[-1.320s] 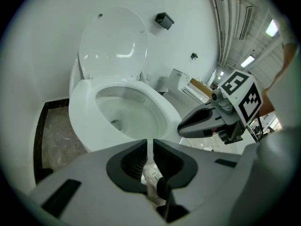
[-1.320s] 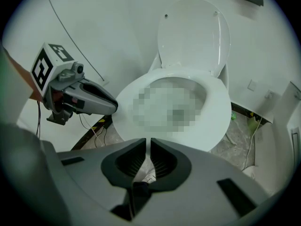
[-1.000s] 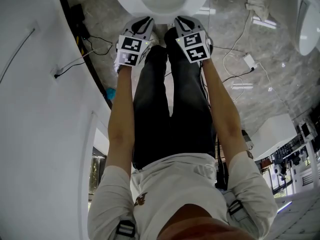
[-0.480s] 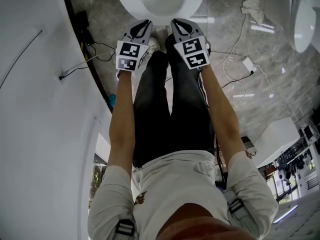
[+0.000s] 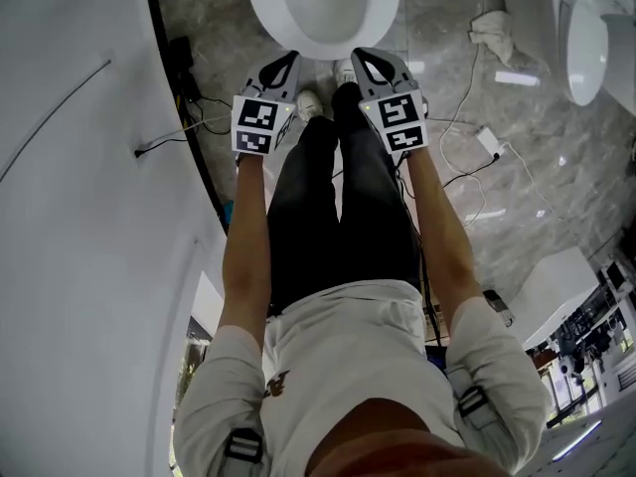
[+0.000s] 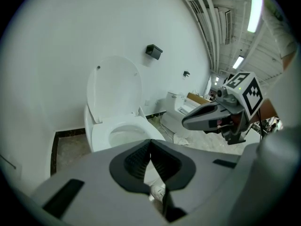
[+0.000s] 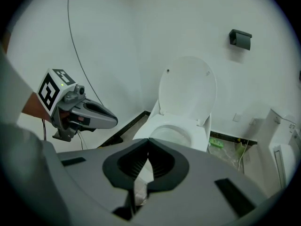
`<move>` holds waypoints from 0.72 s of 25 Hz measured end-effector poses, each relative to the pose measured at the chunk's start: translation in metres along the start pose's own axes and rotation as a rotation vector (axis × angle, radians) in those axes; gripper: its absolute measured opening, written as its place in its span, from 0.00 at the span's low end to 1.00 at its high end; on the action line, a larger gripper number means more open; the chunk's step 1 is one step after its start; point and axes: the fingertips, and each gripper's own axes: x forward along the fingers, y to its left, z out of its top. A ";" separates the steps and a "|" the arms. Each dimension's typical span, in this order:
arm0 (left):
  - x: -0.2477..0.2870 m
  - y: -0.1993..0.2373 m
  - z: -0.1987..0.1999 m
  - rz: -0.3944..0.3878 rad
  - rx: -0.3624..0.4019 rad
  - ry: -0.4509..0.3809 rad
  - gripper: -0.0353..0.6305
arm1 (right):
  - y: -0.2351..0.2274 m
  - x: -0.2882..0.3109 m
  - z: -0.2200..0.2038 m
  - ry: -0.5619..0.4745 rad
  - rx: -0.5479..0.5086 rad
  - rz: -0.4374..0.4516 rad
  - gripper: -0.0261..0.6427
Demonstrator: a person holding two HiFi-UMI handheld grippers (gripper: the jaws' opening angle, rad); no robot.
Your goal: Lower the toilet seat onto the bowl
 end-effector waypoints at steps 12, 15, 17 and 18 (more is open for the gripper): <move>-0.089 -0.029 0.108 0.015 0.065 -0.152 0.09 | 0.019 -0.094 0.097 -0.151 -0.035 -0.007 0.07; -0.109 -0.036 0.133 0.016 0.079 -0.187 0.09 | 0.021 -0.116 0.116 -0.164 -0.050 -0.023 0.07; -0.121 -0.042 0.148 0.015 0.087 -0.206 0.09 | 0.021 -0.130 0.127 -0.169 -0.061 -0.032 0.07; -0.127 -0.044 0.154 0.015 0.091 -0.215 0.09 | 0.022 -0.136 0.133 -0.173 -0.063 -0.036 0.07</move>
